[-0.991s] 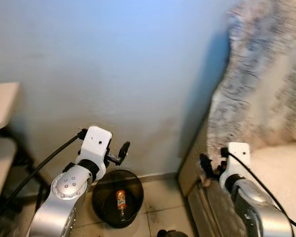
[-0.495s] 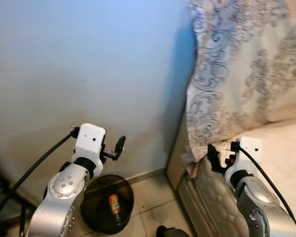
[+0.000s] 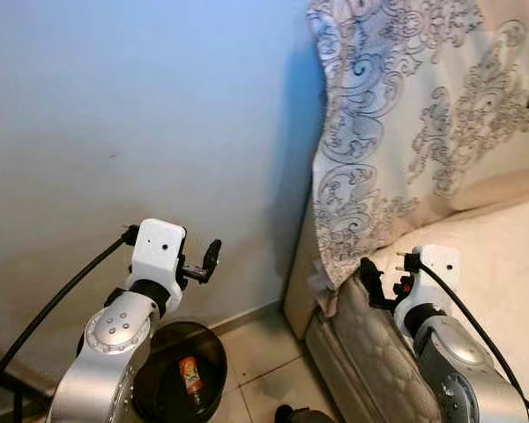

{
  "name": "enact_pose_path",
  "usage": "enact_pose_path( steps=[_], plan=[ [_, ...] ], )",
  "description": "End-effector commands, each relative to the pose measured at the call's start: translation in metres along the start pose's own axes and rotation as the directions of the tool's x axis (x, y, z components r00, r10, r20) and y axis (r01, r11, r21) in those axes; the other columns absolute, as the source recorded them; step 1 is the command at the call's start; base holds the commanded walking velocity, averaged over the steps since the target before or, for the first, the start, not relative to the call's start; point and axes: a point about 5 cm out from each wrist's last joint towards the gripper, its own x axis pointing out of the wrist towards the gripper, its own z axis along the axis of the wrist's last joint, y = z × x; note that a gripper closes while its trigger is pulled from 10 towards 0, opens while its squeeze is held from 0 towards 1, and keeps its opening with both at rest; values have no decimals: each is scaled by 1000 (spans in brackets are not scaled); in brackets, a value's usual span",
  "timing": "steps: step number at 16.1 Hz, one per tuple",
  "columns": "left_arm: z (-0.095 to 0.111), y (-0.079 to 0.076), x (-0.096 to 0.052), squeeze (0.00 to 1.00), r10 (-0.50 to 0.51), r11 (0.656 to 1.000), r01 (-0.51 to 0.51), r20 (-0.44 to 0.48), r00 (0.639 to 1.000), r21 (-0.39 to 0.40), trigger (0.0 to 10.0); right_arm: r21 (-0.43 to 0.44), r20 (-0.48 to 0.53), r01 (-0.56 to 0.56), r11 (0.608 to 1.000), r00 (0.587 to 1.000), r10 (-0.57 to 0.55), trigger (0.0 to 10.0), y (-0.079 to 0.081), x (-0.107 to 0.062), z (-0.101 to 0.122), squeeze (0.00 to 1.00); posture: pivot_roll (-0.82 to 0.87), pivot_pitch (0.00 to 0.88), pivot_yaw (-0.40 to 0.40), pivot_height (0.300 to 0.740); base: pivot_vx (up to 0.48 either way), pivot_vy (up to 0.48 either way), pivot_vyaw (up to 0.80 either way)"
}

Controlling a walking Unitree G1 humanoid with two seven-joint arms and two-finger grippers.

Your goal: Clean up the room

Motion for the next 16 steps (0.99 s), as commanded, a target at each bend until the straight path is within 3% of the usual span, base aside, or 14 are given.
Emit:
enact_pose_path(
  steps=[1,10,16],
  plan=[
    [3,0,2,0,8,1000,-8,5,1000,3,10000,14,2,-1,1000,1000,1,10000,-1,-1,1,0,61,0,-21,740,0,0,-744],
    [3,-2,8,0,-14,999,15,-6,1000,46,10000,-37,-8,-2,999,1000,2,10000,2,-1,0,0,50,0,-15,740,0,0,-762],
    [2,-4,10,0,-21,999,21,-9,1000,43,10000,-48,-69,73,996,995,-76,10000,-12,0,-4,0,43,0,-19,740,0,0,-773]
  ],
)
